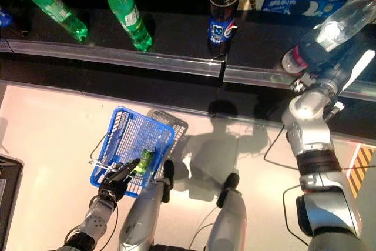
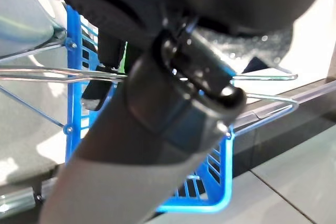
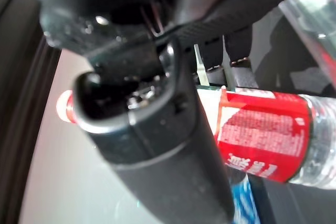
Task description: Pick up the drink and place into the basket.
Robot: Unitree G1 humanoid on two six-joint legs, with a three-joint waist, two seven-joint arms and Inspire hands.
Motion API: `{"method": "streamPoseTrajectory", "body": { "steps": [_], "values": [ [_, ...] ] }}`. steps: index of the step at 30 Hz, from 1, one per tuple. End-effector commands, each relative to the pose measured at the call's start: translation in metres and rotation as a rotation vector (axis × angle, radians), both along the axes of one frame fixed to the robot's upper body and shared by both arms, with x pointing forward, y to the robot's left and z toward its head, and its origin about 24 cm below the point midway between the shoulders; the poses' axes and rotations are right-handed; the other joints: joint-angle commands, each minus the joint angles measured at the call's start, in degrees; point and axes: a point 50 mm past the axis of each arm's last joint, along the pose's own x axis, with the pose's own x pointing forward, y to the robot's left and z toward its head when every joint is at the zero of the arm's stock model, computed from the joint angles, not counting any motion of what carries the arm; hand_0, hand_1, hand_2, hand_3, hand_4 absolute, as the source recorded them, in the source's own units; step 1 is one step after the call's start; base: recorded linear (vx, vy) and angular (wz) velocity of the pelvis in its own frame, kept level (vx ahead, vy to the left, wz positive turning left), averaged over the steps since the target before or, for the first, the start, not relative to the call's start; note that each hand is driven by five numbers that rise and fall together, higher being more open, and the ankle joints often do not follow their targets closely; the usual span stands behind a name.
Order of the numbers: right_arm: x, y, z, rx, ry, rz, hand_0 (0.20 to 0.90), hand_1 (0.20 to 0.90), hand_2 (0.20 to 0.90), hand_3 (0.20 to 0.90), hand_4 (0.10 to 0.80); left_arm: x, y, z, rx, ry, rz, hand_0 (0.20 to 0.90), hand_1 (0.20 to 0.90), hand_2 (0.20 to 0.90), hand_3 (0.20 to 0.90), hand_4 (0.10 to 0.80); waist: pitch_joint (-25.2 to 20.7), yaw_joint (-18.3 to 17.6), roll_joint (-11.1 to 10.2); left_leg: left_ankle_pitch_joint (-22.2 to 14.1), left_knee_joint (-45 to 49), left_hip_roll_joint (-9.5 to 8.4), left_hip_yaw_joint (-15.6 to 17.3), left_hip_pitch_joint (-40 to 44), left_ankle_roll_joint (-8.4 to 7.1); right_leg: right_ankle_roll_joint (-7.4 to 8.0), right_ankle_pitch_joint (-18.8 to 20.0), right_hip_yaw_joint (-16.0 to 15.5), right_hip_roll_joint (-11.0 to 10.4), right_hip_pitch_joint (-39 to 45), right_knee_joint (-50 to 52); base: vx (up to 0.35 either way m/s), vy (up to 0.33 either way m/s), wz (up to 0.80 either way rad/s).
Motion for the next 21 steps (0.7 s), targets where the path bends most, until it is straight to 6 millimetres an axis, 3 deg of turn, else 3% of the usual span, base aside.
{"method": "streamPoseTrajectory", "body": {
  "steps": [1,8,12,21],
  "values": [
    [-0.043,0.019,0.112,-0.267,-0.501,0.087,0.3,0.3,0.3,0.2,0.1,-0.026,0.049,0.018,0.16,-0.137,0.094,0.3,0.3,0.3,0.2,0.1,-2.25,-0.94,-0.92,-2.64,5.94,-1.08,0.74,1.55,1.55,-4.98,-3.07,-5.03,4.0,3.81,2.69,-0.037,0.023,0.14],
    [-0.066,0.044,0.076,-0.317,-0.485,0.327,0.3,0.3,0.3,0.2,0.1,-0.036,0.057,0.023,0.15,-0.175,0.148,0.3,0.3,0.3,0.2,0.1,-6.59,-1.85,-3.03,-1.98,3.45,0.2,1.57,6.1,0.51,-4.71,-3.12,-5.47,4.66,10.19,-1.29,0.084,-0.009,0.01],
    [-0.071,0.055,0.069,-0.328,-0.471,0.422,0.3,0.3,0.3,0.2,0.1,-0.039,0.058,0.024,0.151,-0.183,0.155,0.3,0.3,0.3,0.2,0.1,-8.04,-1.86,-3.4,-1.79,2.14,0.38,1.78,7.77,0.2,-4.56,-2.95,-5.72,5.05,12.42,-3.03,0.07,-0.013,0.05],
    [-0.082,0.105,0.049,-0.295,-0.411,0.865,0.3,0.3,0.3,0.2,0.1,-0.031,0.054,0.043,0.151,-0.27,0.137,0.3,0.3,0.3,0.2,0.1,-12.41,-1.26,-3.66,-0.93,-1.15,0.54,1.76,11.89,-0.7,-4.01,-2.82,-6.44,5.88,18.21,-7.54,0.059,0.031,0.07]
  ]
}}
